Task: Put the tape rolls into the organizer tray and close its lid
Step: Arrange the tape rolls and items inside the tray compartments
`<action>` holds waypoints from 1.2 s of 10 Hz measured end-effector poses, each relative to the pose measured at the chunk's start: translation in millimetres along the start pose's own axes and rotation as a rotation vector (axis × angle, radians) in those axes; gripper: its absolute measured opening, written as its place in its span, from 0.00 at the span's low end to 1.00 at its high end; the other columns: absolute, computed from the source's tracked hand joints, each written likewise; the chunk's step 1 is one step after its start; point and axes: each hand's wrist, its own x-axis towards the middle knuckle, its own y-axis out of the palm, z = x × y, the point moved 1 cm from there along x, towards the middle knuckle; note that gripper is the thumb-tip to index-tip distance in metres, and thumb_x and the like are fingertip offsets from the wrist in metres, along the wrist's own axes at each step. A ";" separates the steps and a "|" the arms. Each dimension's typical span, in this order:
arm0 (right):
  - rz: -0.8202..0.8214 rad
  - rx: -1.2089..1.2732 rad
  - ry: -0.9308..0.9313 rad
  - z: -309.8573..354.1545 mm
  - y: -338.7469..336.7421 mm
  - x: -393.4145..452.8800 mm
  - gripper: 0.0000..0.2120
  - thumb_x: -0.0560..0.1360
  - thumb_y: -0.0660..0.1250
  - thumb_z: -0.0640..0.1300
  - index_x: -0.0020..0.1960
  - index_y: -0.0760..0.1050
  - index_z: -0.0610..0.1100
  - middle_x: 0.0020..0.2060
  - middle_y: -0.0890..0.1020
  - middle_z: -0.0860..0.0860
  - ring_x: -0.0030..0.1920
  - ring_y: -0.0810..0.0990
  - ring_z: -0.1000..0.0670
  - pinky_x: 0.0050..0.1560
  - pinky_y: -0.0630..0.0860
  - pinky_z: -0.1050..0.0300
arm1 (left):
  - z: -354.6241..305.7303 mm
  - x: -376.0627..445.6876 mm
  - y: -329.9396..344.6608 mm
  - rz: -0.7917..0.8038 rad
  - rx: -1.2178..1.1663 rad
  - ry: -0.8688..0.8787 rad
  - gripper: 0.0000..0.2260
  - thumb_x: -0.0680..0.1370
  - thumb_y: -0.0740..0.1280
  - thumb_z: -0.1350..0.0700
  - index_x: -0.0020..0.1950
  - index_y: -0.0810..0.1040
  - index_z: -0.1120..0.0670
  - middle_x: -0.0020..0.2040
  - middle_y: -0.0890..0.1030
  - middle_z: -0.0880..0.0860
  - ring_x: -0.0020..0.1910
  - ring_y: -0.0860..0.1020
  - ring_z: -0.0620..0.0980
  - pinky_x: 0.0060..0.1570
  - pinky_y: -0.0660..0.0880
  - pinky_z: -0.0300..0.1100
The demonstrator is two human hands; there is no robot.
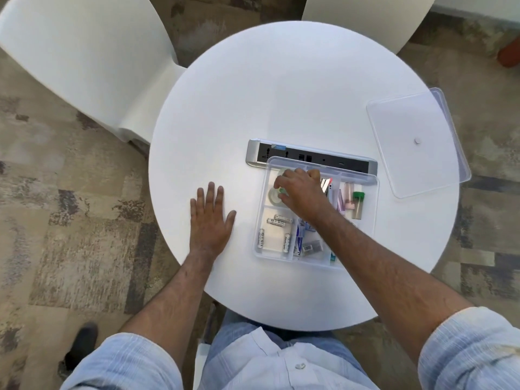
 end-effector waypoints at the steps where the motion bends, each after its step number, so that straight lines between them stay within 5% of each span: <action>1: -0.027 -0.127 -0.064 4.4 8.0 3.5 0.10 0.73 0.73 0.47 0.53 0.80 0.52 0.50 0.81 0.55 0.53 0.77 0.47 0.54 0.63 0.47 | 0.0 -2.5 7.1 -0.079 0.021 -0.013 0.33 0.85 0.55 0.40 0.85 0.50 0.52 0.86 0.50 0.54 0.85 0.48 0.58 0.83 0.50 0.60; 4: -0.037 -0.079 -0.136 8.3 10.1 16.7 0.05 0.74 0.73 0.45 0.49 0.81 0.51 0.43 0.85 0.57 0.47 0.78 0.49 0.51 0.59 0.50 | 1.8 -2.3 11.7 -0.126 -0.009 -0.018 0.33 0.84 0.59 0.41 0.85 0.52 0.51 0.86 0.51 0.53 0.85 0.48 0.57 0.83 0.49 0.58; 7: -0.167 0.049 0.041 -23.3 -4.5 -2.1 0.04 0.76 0.69 0.46 0.50 0.76 0.52 0.47 0.81 0.56 0.49 0.74 0.50 0.52 0.58 0.50 | 4.1 -2.3 14.8 -0.145 -0.024 -0.018 0.32 0.84 0.58 0.42 0.85 0.53 0.51 0.86 0.51 0.52 0.85 0.48 0.56 0.83 0.50 0.59; 12: -0.072 -0.132 0.075 -18.7 6.6 -9.9 0.22 0.75 0.70 0.52 0.65 0.72 0.48 0.59 0.80 0.50 0.59 0.75 0.45 0.57 0.62 0.45 | 4.1 -3.3 15.2 -0.175 -0.035 -0.018 0.32 0.84 0.59 0.43 0.85 0.55 0.51 0.86 0.53 0.52 0.85 0.50 0.56 0.83 0.50 0.58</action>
